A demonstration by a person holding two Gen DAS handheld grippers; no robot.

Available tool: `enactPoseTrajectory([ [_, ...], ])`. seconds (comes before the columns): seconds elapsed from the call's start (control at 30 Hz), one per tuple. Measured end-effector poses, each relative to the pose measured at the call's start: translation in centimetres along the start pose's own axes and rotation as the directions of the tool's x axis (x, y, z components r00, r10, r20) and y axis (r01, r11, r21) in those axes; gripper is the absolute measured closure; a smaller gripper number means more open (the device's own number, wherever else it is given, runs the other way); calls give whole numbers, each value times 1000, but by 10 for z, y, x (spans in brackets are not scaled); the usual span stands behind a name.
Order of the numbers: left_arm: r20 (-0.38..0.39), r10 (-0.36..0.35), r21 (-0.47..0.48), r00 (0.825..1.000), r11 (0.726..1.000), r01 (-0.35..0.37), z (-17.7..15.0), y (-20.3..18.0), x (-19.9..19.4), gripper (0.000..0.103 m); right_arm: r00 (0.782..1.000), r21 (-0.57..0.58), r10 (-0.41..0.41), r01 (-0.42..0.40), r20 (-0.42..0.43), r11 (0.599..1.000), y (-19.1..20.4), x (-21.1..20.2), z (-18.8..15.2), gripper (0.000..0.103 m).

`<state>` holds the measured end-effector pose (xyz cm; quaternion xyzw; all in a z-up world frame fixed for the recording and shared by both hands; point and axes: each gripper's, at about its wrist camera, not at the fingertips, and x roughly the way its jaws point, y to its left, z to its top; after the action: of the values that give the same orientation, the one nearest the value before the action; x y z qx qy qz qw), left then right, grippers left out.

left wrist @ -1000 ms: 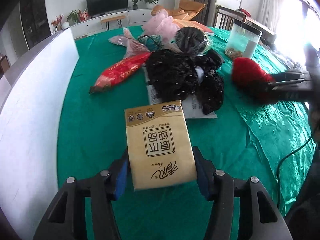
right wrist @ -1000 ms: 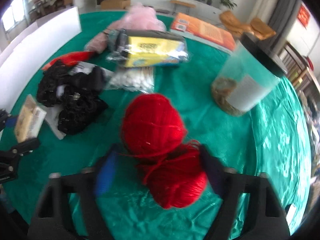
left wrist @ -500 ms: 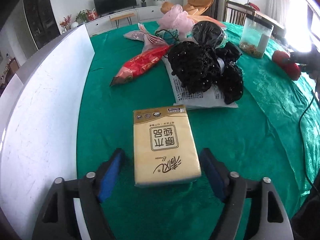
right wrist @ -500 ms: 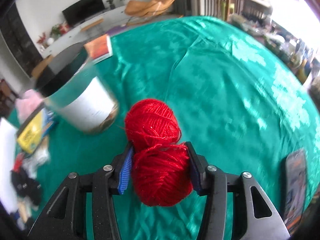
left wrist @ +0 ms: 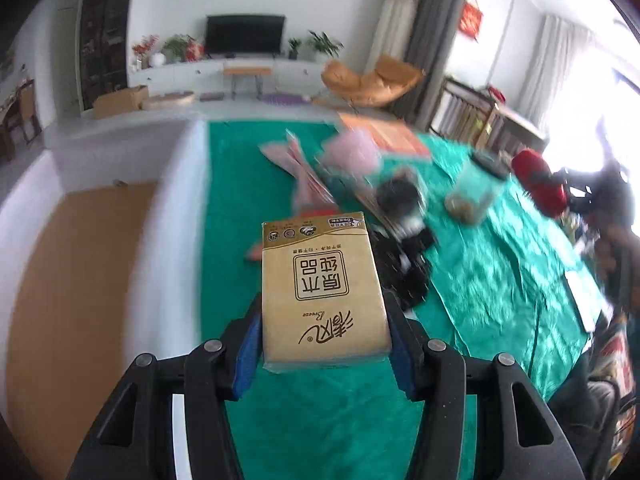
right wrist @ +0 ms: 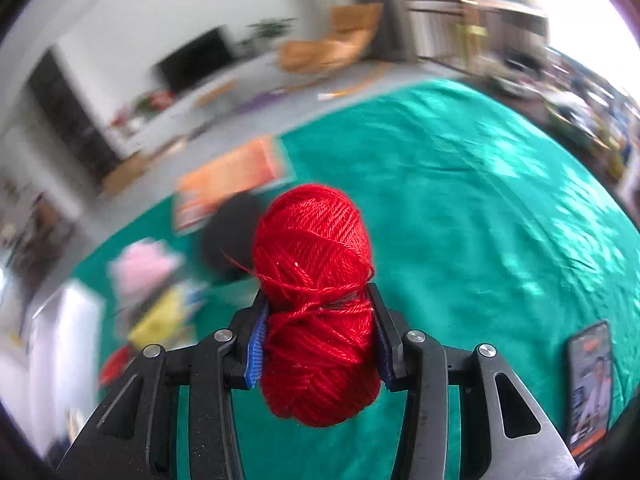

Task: Organize soft objects
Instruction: 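Carry both items into the cardboard box and open both grippers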

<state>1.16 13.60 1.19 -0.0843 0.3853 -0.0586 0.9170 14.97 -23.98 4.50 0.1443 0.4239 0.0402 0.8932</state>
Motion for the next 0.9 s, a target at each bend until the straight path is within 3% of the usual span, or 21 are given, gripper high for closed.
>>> enactPoseTrajectory([
  [0.07, 15, 49, -15, 999, 999, -49, 4, 22, -21, 49, 993, -63, 116, -118, -34, 991, 48, -11, -12, 57],
  [0.13, 25, 139, -35, 990, 990, -138, 1, 53, -46, 49, 961, -130, 258, -270, -101, 954, 112, -19, -35, 57],
  [0.27, 10, 307, -110, 952, 946, -304, -14, 117, -83, 49, 852, -214, 466, -514, -239, 831, 230, -32, -86, 57],
  [0.33, -18, 397, -146, 918, 907, -395, -25, 145, -96, 47, 786, -251, 536, -611, -308, 751, 289, -37, -114, 56],
  [0.37, -34, 453, -159, 891, 878, -452, -32, 159, -102, 45, 764, -258, 553, -638, -334, 726, 306, -36, -125, 56],
  [0.4, -40, 481, -167, 876, 861, -481, -37, 164, -105, 32, 738, -266, 569, -668, -363, 695, 328, -34, -138, 50],
  [0.43, -39, 500, -183, 865, 847, -498, -41, 171, -108, 12, 710, -265, 589, -697, -387, 666, 347, -30, -149, 37],
  [0.47, -33, 509, -200, 860, 840, -505, -44, 176, -111, 6, 694, -262, 595, -712, -405, 651, 356, -27, -155, 27],
  [0.5, -14, 510, -221, 860, 837, -500, -46, 178, -115, 4, 679, -257, 594, -724, -431, 641, 362, -21, -160, 25],
  [0.57, 13, 498, -232, 867, 845, -482, -46, 174, -117, 4, 684, -269, 586, -720, -435, 640, 358, -14, -162, 25],
  [0.6, 28, 488, -232, 873, 852, -469, -45, 168, -115, 4, 704, -290, 576, -702, -415, 650, 347, -12, -159, 25],
  [0.67, 53, 446, -221, 894, 878, -425, -43, 154, -109, 4, 767, -333, 532, -638, -359, 694, 324, -7, -155, 25],
  [0.77, 81, 325, -161, 942, 937, -309, -38, 114, -90, 4, 894, -412, 387, -447, -224, 794, 268, 5, -150, 25],
  [0.8, 83, 292, -138, 953, 950, -279, -36, 98, -85, 4, 915, -421, 351, -404, -200, 812, 253, 9, -146, 25],
  [0.83, 83, 233, -92, 969, 970, -225, -36, 74, -75, 4, 950, -430, 270, -311, -154, 848, 225, 25, -147, 25],
  [0.9, 67, 151, -15, 986, 988, -151, -32, 36, -58, 4, 980, -418, 163, -197, -117, 887, 192, 46, -142, 25],
])
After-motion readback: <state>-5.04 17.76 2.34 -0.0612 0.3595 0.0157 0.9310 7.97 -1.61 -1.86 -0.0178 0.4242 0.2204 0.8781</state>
